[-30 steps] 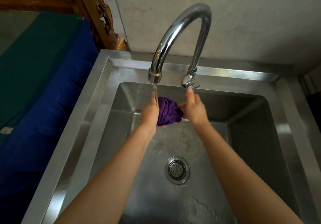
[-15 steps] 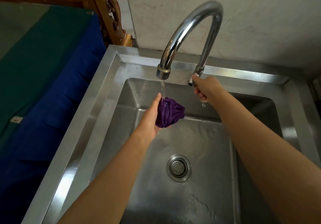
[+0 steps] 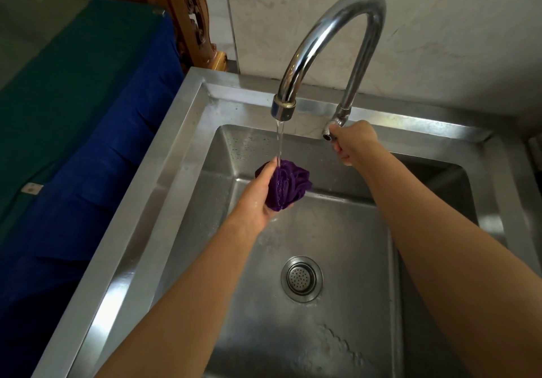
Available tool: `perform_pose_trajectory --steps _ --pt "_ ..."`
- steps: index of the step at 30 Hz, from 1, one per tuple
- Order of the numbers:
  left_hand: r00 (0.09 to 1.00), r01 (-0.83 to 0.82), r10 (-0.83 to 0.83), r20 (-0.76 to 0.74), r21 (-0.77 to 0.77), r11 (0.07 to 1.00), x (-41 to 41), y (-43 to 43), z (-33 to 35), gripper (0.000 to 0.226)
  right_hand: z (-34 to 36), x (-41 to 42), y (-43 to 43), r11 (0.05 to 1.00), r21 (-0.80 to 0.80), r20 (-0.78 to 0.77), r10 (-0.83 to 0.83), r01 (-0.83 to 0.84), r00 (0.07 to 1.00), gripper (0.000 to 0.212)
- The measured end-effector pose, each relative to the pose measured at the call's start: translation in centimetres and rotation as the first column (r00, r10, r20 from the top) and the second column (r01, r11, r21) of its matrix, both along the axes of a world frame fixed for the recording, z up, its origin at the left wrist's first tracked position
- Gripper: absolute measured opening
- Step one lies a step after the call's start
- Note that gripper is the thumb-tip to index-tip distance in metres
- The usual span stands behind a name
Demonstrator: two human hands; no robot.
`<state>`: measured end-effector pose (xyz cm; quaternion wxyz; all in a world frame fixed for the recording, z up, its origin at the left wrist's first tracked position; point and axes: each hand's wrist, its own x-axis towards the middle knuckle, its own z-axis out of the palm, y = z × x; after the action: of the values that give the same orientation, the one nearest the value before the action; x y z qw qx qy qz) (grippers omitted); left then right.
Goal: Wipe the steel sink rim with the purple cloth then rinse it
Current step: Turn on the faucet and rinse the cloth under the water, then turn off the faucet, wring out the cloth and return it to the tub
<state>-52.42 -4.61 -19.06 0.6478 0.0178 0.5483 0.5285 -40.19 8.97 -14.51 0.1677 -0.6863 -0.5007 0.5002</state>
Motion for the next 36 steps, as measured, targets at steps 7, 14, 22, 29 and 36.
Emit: perform_pose_trajectory --steps 7,14,22,29,36 --pt "0.999 0.005 -0.003 -0.034 0.040 0.999 -0.2 0.0 -0.1 0.031 -0.4 -0.7 0.6 0.999 0.041 0.060 -0.032 0.030 0.998 0.021" --pt "0.999 0.009 -0.007 -0.041 0.048 0.999 -0.6 -0.4 -0.4 0.029 -0.8 -0.4 0.4 0.997 0.070 0.034 -0.018 0.016 0.999 0.027" --pt "0.997 0.050 -0.049 -0.054 0.020 0.999 -0.5 -0.8 -0.2 0.038 -1.3 1.1 -1.2 0.998 0.053 -0.172 -0.033 0.042 0.985 0.031" --pt "1.000 0.019 -0.020 0.007 0.044 0.999 -0.5 -0.8 -0.9 0.029 -2.7 2.4 -1.9 0.999 0.050 -0.395 0.010 0.010 0.918 0.032" --pt "1.000 0.011 -0.011 0.002 0.012 1.000 -0.5 -0.5 -2.6 0.024 -4.0 2.9 -2.2 0.998 0.059 -0.505 0.059 -0.034 0.861 0.029"
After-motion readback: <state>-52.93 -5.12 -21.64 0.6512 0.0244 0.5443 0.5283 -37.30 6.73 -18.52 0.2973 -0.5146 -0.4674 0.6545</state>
